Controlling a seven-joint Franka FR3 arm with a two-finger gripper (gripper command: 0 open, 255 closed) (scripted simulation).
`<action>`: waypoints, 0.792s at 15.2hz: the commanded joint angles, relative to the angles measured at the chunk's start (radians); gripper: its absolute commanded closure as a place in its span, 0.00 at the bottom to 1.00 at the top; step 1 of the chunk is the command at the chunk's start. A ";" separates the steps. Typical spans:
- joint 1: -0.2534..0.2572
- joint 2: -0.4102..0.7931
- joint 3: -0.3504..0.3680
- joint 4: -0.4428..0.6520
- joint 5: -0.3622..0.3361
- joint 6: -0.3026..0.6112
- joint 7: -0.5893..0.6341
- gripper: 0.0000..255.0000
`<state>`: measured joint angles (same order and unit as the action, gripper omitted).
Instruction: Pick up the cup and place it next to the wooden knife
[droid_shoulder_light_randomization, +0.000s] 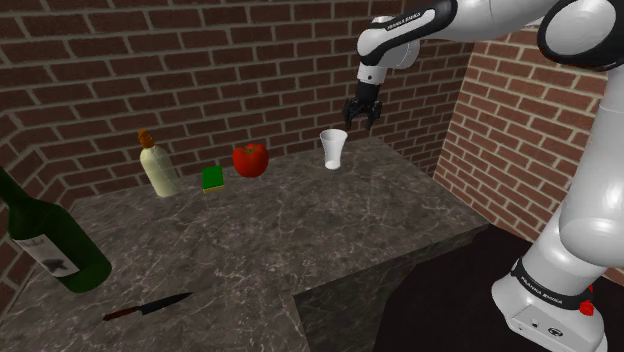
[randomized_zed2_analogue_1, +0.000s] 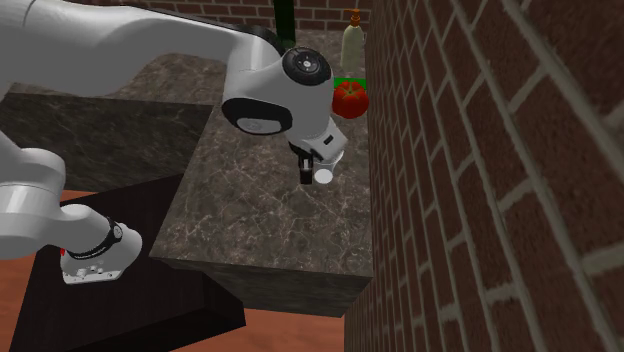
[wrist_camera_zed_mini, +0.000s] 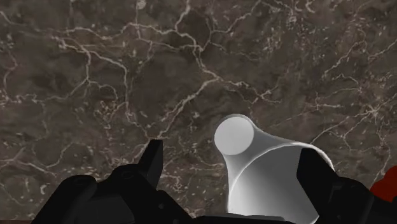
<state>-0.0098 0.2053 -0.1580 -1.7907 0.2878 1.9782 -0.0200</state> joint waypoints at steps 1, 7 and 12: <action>-0.012 0.081 0.003 0.084 0.035 -0.003 -0.015 0.00; -0.024 0.191 0.015 0.178 0.077 0.017 -0.028 0.00; -0.017 0.212 0.022 0.149 0.086 0.068 -0.034 0.00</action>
<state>-0.0277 0.4118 -0.1376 -1.6392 0.3723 2.0374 -0.0531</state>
